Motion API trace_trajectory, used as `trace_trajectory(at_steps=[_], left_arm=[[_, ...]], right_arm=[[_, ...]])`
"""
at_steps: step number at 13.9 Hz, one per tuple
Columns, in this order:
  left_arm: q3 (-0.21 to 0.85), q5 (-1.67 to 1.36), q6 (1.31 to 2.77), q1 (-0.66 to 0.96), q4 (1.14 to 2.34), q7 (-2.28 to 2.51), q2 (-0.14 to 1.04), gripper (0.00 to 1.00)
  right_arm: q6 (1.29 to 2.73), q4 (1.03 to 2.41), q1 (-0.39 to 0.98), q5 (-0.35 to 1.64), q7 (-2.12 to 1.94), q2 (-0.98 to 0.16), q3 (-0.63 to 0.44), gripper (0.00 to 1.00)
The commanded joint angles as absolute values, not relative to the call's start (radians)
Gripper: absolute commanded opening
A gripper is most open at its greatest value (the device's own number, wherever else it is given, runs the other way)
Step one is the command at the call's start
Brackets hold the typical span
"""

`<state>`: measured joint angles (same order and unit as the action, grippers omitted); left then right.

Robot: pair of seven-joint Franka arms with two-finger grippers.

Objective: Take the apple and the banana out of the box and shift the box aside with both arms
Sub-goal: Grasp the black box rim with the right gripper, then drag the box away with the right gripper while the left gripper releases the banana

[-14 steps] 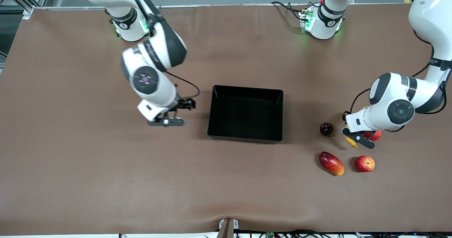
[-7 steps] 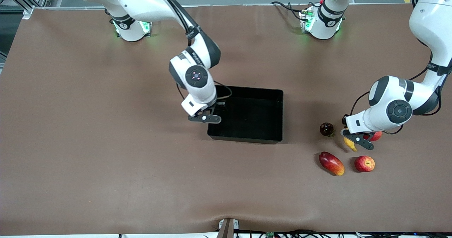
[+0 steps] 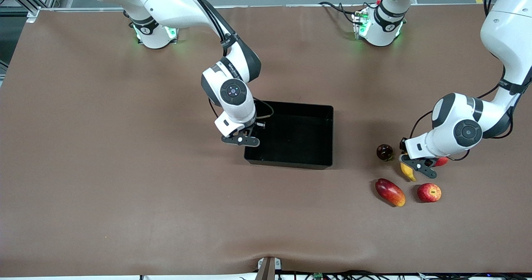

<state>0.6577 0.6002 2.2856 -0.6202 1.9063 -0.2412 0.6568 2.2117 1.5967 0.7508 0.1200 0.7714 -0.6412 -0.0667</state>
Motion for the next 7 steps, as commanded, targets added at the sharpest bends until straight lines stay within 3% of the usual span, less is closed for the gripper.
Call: trace_trajectory(at_steps=[1, 3, 4, 5, 6, 7], left_arm=[[0.647, 0.646, 2.321, -0.63, 1.896, -0.242, 0.684, 0.0], [0.647, 0.646, 2.321, -0.627, 1.894, -0.238, 0.684, 0.01], [0.647, 0.647, 2.321, -0.627, 1.887, -0.238, 0.684, 0.1], [0.647, 0.647, 2.321, -0.624, 1.881, -0.239, 0.687, 0.37], [0.647, 0.647, 2.321, -0.624, 1.872, -0.241, 0.69, 0.77], [0.647, 0.647, 2.321, -0.624, 1.865, -0.25, 0.69, 1.0]], right_arm=[[2.128, 1.556, 0.713, 0.147, 0.784, -0.637, -0.061, 0.0], [2.028, 1.543, 0.671, 0.195, 0.775, -0.583, -0.066, 0.0], [1.993, 1.545, 0.625, 0.208, 0.764, -0.554, -0.063, 0.0], [1.947, 1.545, 0.583, 0.23, 0.726, -0.519, -0.061, 0.0], [1.895, 1.545, 0.543, 0.245, 0.663, -0.485, -0.064, 0.0], [1.829, 1.546, 0.491, 0.245, 0.585, -0.463, -0.066, 0.0]])
